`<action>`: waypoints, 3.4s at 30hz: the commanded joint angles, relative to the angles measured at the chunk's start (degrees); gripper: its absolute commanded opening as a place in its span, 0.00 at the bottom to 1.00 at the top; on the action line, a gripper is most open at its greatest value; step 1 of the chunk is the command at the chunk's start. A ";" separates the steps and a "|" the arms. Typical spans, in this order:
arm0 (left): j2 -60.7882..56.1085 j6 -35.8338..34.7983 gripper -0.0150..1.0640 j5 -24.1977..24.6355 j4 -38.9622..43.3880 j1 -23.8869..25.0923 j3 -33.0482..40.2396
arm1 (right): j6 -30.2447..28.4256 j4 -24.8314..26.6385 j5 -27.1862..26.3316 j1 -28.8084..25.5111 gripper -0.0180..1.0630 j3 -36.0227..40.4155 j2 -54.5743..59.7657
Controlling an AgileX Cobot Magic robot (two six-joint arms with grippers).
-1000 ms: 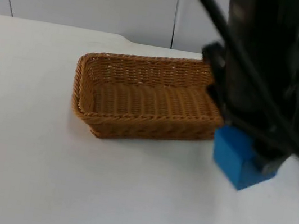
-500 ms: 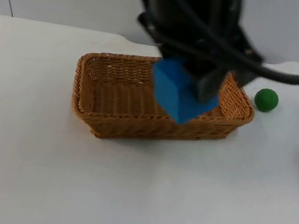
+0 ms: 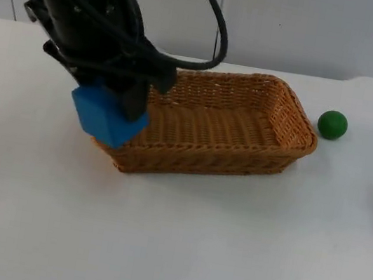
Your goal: Place all geometric objects except the red cube into the basket.
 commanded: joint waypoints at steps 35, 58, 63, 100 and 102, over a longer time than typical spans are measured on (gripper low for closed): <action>30.70 -1.62 0.11 -6.97 6.95 0.26 -27.65 | 0.05 -0.29 -0.24 -0.41 0.99 -0.06 -0.07; 17.15 -0.37 0.91 8.10 -1.35 0.26 -27.46 | 0.05 -0.18 -0.27 -0.41 0.99 -0.06 -0.07; 14.39 1.57 0.91 12.72 -2.82 0.26 -27.46 | 0.05 -0.18 -0.27 -0.41 0.99 -0.06 -0.07; -30.66 0.01 0.91 -5.38 -8.54 21.18 26.81 | 0.05 -0.18 0.22 -0.41 0.99 -0.06 -0.07; -33.32 0.01 0.91 -5.51 -8.54 22.04 28.63 | 0.05 -0.18 0.22 -0.41 0.99 -0.06 -0.07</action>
